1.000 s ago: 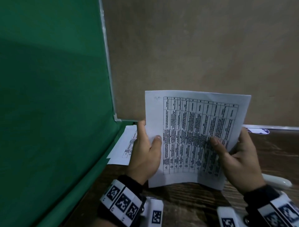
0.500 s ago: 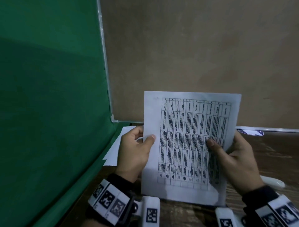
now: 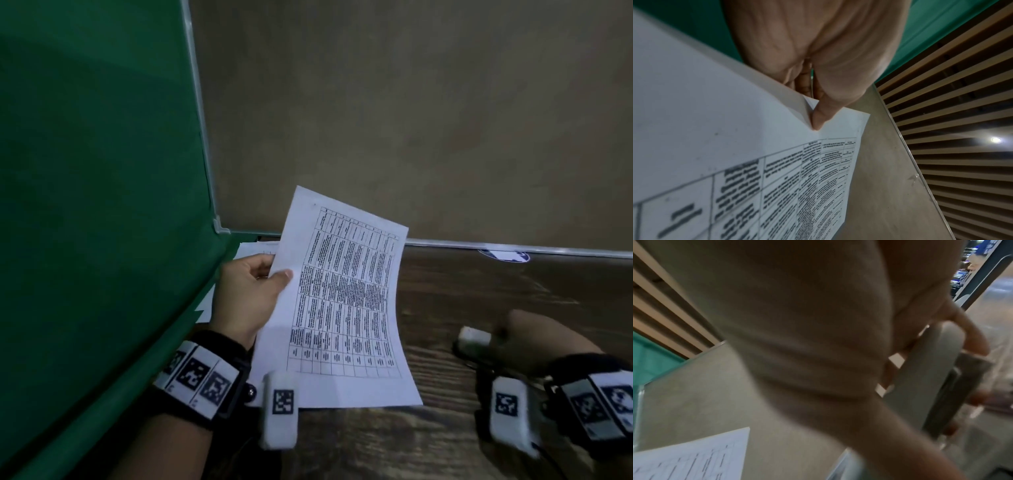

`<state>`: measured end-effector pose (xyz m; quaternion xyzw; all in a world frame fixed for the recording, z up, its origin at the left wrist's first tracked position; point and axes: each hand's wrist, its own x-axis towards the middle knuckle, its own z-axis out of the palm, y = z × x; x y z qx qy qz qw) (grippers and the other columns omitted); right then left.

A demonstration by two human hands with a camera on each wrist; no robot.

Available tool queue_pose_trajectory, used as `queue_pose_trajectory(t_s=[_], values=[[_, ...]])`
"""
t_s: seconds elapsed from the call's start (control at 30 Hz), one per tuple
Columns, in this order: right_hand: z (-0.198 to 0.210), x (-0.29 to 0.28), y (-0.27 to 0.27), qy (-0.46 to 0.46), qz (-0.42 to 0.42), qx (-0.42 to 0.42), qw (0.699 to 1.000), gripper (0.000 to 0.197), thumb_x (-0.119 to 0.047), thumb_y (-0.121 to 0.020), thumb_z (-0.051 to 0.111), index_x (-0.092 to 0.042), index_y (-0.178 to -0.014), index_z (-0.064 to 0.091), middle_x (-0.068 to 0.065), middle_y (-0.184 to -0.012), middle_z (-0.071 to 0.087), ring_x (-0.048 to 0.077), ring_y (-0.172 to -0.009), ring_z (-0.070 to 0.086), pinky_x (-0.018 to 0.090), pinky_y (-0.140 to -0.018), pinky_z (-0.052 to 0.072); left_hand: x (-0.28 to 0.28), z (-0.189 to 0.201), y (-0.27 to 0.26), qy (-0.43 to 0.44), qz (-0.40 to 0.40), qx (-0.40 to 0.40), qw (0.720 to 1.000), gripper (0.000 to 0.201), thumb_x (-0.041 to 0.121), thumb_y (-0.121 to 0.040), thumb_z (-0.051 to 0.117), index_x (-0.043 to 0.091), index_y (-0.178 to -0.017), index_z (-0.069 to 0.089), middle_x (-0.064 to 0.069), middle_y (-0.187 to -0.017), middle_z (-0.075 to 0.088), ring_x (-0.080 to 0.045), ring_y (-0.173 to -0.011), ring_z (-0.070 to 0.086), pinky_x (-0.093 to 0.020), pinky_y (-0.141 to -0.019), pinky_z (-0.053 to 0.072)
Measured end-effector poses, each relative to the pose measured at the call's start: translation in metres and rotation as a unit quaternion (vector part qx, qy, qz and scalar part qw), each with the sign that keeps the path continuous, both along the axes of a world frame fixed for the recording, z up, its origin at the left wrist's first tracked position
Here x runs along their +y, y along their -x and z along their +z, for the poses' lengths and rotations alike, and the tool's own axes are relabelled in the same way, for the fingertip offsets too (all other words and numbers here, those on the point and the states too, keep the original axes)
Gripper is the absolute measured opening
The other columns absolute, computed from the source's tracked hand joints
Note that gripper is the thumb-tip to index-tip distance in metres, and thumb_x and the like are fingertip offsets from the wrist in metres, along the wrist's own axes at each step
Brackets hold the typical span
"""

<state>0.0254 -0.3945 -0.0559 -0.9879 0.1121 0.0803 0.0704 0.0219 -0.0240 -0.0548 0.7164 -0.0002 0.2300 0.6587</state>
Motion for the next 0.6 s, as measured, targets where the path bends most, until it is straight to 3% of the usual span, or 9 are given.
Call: queue_pose_trajectory(t_s=[0.07,0.13,0.23,0.3,0.4,0.47,0.5,0.53,0.6], values=[[-0.001,0.003,-0.001,0.006,0.006,-0.036,0.999,0.026,-0.042,-0.093,0.067,-0.018,-0.083,0.062,0.003,-0.087,0.067,0.022,-0.080,0.063,0.030,-0.067,0.044,0.000,-0.002,-0.001,-0.004,-0.004,0.006,1.000,0.024,0.001,-0.087,0.077,0.024,-0.084,0.080,0.003,-0.089,0.082,-0.024,-0.090,0.078,-0.053,-0.093,0.060],[-0.001,0.014,0.001,-0.037,0.024,-0.100,0.994,0.026,-0.041,-0.093,0.069,-0.020,-0.086,0.055,0.007,-0.095,0.067,0.028,-0.086,0.060,0.032,-0.070,0.040,-0.001,-0.004,-0.002,-0.013,-0.006,0.009,1.000,0.022,0.002,-0.088,0.077,0.024,-0.085,0.080,0.004,-0.090,0.082,-0.023,-0.090,0.078,-0.052,-0.095,0.060],[0.003,0.040,0.005,-0.218,0.060,-0.257,0.940,0.027,-0.032,-0.092,0.071,-0.014,-0.092,0.052,0.008,-0.089,0.068,0.030,-0.080,0.063,0.038,-0.063,0.043,-0.007,-0.006,-0.002,-0.034,-0.015,0.008,0.999,0.020,0.004,-0.088,0.077,0.024,-0.088,0.080,0.005,-0.090,0.081,-0.022,-0.091,0.078,-0.052,-0.096,0.059],[0.011,0.063,0.007,-0.370,0.090,-0.323,0.866,0.021,-0.025,-0.095,0.069,-0.016,-0.105,0.053,0.012,-0.091,0.070,0.030,-0.077,0.068,0.036,-0.060,0.051,-0.010,-0.007,0.000,-0.050,-0.027,0.006,0.998,0.017,0.005,-0.088,0.077,0.021,-0.092,0.081,0.006,-0.091,0.081,-0.021,-0.092,0.078,-0.051,-0.096,0.059],[0.030,0.098,0.008,-0.555,0.147,-0.357,0.737,0.028,-0.016,-0.101,0.064,-0.019,-0.122,0.046,0.019,-0.103,0.069,0.029,-0.077,0.072,0.026,-0.055,0.053,-0.016,-0.007,0.001,-0.077,-0.054,-0.016,0.995,0.021,0.001,-0.088,0.077,0.021,-0.096,0.080,0.008,-0.091,0.081,-0.016,-0.090,0.077,-0.045,-0.095,0.060],[0.047,0.119,0.003,-0.621,0.178,-0.376,0.665,0.023,-0.011,-0.103,0.059,-0.023,-0.119,0.047,0.019,-0.100,0.068,0.036,-0.078,0.068,0.028,-0.054,0.052,-0.018,-0.007,0.002,-0.087,-0.068,-0.026,0.994,0.032,-0.002,-0.087,0.077,0.029,-0.092,0.077,0.017,-0.080,0.077,-0.005,-0.077,0.073,-0.031,-0.085,0.060],[0.055,0.128,-0.001,-0.661,0.182,-0.390,0.615,0.022,-0.007,-0.103,0.057,-0.023,-0.117,0.048,0.015,-0.096,0.067,0.034,-0.077,0.064,0.031,-0.054,0.051,-0.021,-0.006,0.003,-0.087,-0.076,-0.031,0.993,0.038,-0.004,-0.087,0.076,0.034,-0.089,0.073,0.022,-0.070,0.072,0.001,-0.066,0.066,-0.021,-0.076,0.056],[0.063,0.136,-0.004,-0.705,0.180,-0.400,0.558,0.024,-0.004,-0.103,0.056,-0.020,-0.119,0.049,0.010,-0.094,0.065,0.028,-0.079,0.062,0.034,-0.059,0.052,-0.023,-0.004,0.006,-0.086,-0.081,-0.035,0.992,0.044,-0.006,-0.087,0.075,0.037,-0.087,0.070,0.025,-0.062,0.065,0.004,-0.058,0.058,-0.014,-0.067,0.051],[0.076,0.150,-0.013,-0.773,0.165,-0.410,0.456,0.033,-0.002,-0.103,0.054,-0.015,-0.132,0.047,0.003,-0.099,0.064,0.018,-0.090,0.062,0.038,-0.082,0.057,-0.025,-0.003,0.009,-0.083,-0.099,-0.045,0.991,0.048,-0.009,-0.087,0.073,0.039,-0.087,0.068,0.026,-0.055,0.058,0.003,-0.053,0.051,-0.009,-0.058,0.043]])
